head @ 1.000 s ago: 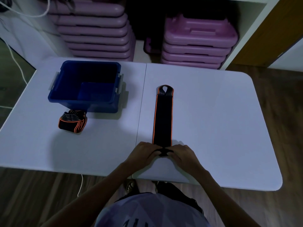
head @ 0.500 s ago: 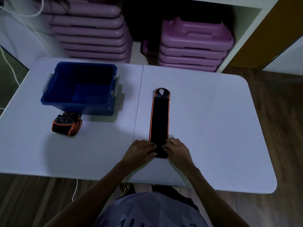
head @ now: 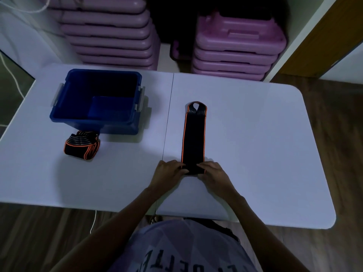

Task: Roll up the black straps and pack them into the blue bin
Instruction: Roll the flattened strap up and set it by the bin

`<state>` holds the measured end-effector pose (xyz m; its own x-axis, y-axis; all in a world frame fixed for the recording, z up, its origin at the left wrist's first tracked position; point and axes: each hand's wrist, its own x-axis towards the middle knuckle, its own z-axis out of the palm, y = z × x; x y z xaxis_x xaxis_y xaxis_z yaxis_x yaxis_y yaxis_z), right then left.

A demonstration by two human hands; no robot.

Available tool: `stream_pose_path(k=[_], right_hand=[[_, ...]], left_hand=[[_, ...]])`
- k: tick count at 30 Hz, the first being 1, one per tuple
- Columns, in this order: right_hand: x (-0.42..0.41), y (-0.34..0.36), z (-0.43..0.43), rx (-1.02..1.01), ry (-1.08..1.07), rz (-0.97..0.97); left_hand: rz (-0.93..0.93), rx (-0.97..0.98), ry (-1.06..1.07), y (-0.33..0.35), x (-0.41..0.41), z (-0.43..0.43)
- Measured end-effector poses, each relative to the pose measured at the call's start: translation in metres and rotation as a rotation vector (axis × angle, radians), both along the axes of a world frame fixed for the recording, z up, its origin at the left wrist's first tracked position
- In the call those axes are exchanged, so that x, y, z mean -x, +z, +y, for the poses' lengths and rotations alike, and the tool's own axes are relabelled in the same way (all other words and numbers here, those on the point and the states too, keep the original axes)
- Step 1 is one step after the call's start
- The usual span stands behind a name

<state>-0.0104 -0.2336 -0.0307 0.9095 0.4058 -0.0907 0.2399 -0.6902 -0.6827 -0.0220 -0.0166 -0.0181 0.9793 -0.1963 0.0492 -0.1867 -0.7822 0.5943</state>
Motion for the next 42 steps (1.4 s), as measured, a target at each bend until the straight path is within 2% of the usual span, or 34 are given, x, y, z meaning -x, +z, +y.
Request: stream_pose_path(k=[4,8,12,16,20,25,28,30,32,35,39,42], right_hand=[[-0.017,0.017,0.008,-0.101,-0.105,0.153],[-0.024,0.024,0.010,-0.201,-0.200,0.230],[-0.020,0.017,0.013,-0.194,-0.240,0.198],[-0.020,0.006,0.013,-0.063,-0.270,0.140],[-0.025,0.006,0.011,0.054,-0.201,0.053],[-0.019,0.006,0.016,0.158,-0.127,-0.070],[-0.015,0.006,0.011,0.193,-0.073,-0.125],[-0.017,0.008,0.008,0.177,-0.062,-0.150],[-0.018,0.010,0.008,0.160,-0.051,-0.184],[-0.020,0.010,0.007,0.150,-0.037,-0.233],[-0.020,0.011,0.007,0.144,-0.047,-0.143],[-0.021,0.009,0.002,0.180,-0.001,-0.042]], left_hand=[[0.224,0.124,0.199,0.009,-0.016,-0.007],[0.289,0.233,0.292,0.010,-0.025,-0.012],[0.112,-0.003,-0.004,0.003,-0.023,-0.003],[-0.021,-0.180,-0.156,0.005,-0.028,0.006],[-0.069,-0.205,-0.268,0.004,-0.037,0.009],[-0.103,-0.186,-0.274,0.003,-0.042,0.011],[-0.270,-0.167,-0.309,0.003,-0.046,0.010],[-0.185,-0.065,-0.232,0.009,-0.053,0.009],[-0.038,-0.061,-0.211,0.010,-0.064,0.009],[0.121,-0.263,-0.306,0.010,-0.083,0.012],[0.116,-0.539,-0.372,0.015,-0.092,0.025],[0.179,-0.563,-0.387,0.013,-0.092,0.023]])
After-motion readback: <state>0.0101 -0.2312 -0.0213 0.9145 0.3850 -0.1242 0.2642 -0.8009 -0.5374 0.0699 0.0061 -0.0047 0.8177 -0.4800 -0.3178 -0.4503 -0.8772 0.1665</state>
